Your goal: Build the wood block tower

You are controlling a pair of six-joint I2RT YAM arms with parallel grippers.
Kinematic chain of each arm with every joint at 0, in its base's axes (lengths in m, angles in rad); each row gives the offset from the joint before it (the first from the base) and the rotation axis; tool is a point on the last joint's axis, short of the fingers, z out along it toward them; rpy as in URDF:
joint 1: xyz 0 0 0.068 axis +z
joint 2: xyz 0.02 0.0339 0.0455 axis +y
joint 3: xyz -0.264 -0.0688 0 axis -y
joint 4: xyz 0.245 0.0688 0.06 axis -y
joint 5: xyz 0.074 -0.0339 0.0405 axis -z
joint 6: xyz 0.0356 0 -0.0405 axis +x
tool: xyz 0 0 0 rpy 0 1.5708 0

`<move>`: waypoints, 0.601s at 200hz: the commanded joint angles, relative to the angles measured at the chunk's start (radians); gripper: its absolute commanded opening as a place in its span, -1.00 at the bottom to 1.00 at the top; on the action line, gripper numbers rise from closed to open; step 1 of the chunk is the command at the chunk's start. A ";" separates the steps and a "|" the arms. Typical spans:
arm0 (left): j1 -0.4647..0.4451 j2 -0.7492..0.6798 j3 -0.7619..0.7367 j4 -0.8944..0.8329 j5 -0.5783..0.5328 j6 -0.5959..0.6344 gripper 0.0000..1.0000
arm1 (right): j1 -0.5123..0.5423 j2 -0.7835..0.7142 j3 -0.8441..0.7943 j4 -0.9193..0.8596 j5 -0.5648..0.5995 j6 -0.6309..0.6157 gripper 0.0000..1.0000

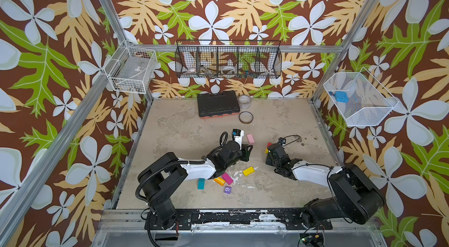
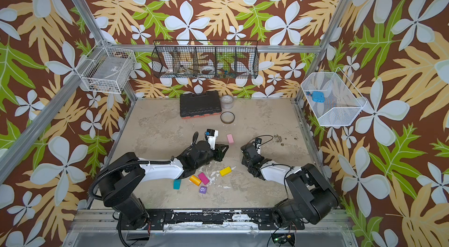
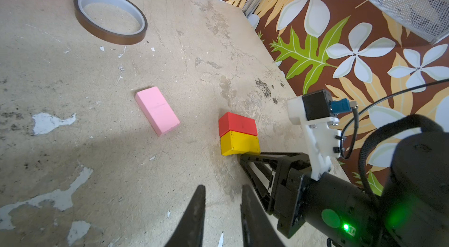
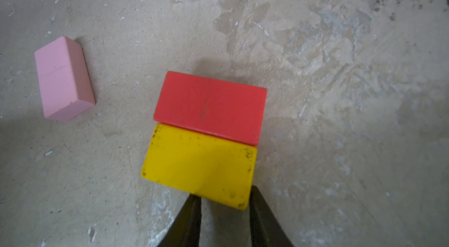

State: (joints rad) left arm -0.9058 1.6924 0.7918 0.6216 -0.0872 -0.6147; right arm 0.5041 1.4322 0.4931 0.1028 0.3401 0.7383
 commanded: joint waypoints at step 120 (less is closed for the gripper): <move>-0.001 -0.013 0.002 0.012 -0.008 0.015 -0.44 | -0.200 -0.285 -0.063 0.047 -0.199 0.067 0.14</move>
State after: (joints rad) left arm -0.9058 1.6947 0.7921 0.6197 -0.0811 -0.6144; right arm 0.3489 1.1374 0.4355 0.0742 0.2668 0.7601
